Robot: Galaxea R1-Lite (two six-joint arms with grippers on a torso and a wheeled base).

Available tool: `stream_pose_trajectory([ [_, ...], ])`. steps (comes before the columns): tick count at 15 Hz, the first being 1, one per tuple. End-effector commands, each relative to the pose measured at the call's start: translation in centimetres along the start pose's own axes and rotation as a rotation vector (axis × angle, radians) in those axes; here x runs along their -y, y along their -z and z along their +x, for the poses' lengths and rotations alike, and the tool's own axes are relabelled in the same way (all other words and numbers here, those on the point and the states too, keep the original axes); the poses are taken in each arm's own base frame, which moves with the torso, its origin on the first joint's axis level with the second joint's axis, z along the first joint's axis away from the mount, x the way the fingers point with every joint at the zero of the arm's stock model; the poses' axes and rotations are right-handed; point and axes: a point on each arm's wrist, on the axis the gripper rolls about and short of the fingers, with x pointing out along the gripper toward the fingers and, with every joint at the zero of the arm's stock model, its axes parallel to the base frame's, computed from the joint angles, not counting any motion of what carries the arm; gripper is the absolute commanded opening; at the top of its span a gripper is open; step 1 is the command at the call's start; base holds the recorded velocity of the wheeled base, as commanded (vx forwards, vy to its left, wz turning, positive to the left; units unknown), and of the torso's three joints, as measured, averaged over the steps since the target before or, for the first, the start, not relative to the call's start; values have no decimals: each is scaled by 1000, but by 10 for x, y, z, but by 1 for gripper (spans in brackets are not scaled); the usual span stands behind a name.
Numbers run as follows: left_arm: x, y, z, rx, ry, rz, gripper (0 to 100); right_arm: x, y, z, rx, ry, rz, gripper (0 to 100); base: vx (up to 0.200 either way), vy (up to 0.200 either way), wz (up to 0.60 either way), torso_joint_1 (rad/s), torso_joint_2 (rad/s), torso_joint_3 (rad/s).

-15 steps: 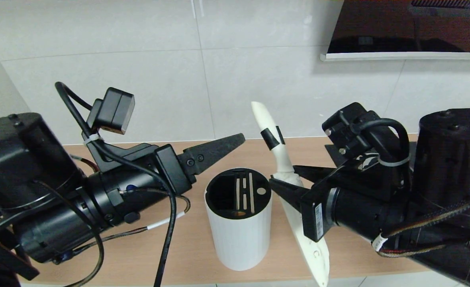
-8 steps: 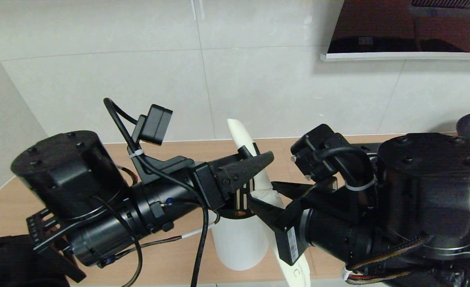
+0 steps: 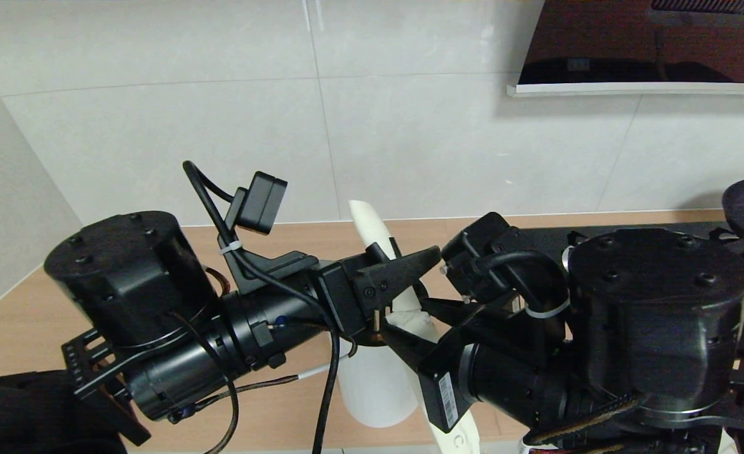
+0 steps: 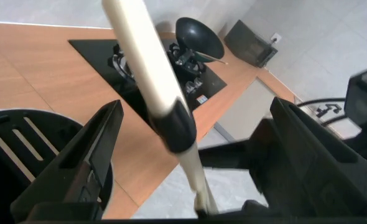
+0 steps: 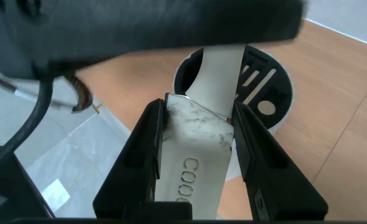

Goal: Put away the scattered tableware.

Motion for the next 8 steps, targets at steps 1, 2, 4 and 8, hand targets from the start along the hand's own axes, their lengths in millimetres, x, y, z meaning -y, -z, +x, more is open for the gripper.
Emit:
stream_pose_trajectory([
  [1, 0, -2, -1, 6, 1, 2, 100, -1, 1, -1, -2, -3, 0, 0, 0, 0, 0, 0, 0, 0],
  [2, 0, -2, -1, 6, 1, 2, 100, 0, 1, -1, -3, -3, -2, 0, 0, 0, 0, 0, 0, 0],
  [4, -1, -1, 0, 3, -2, 0, 100, 0, 1, -1, -3, -3, 0, 0, 0, 0, 0, 0, 0, 0],
  [8, -2, 0, 1, 8, -18, 5, 0, -1, 2, -1, -5, -4, -1, 0, 0, 0, 0, 0, 0, 0],
])
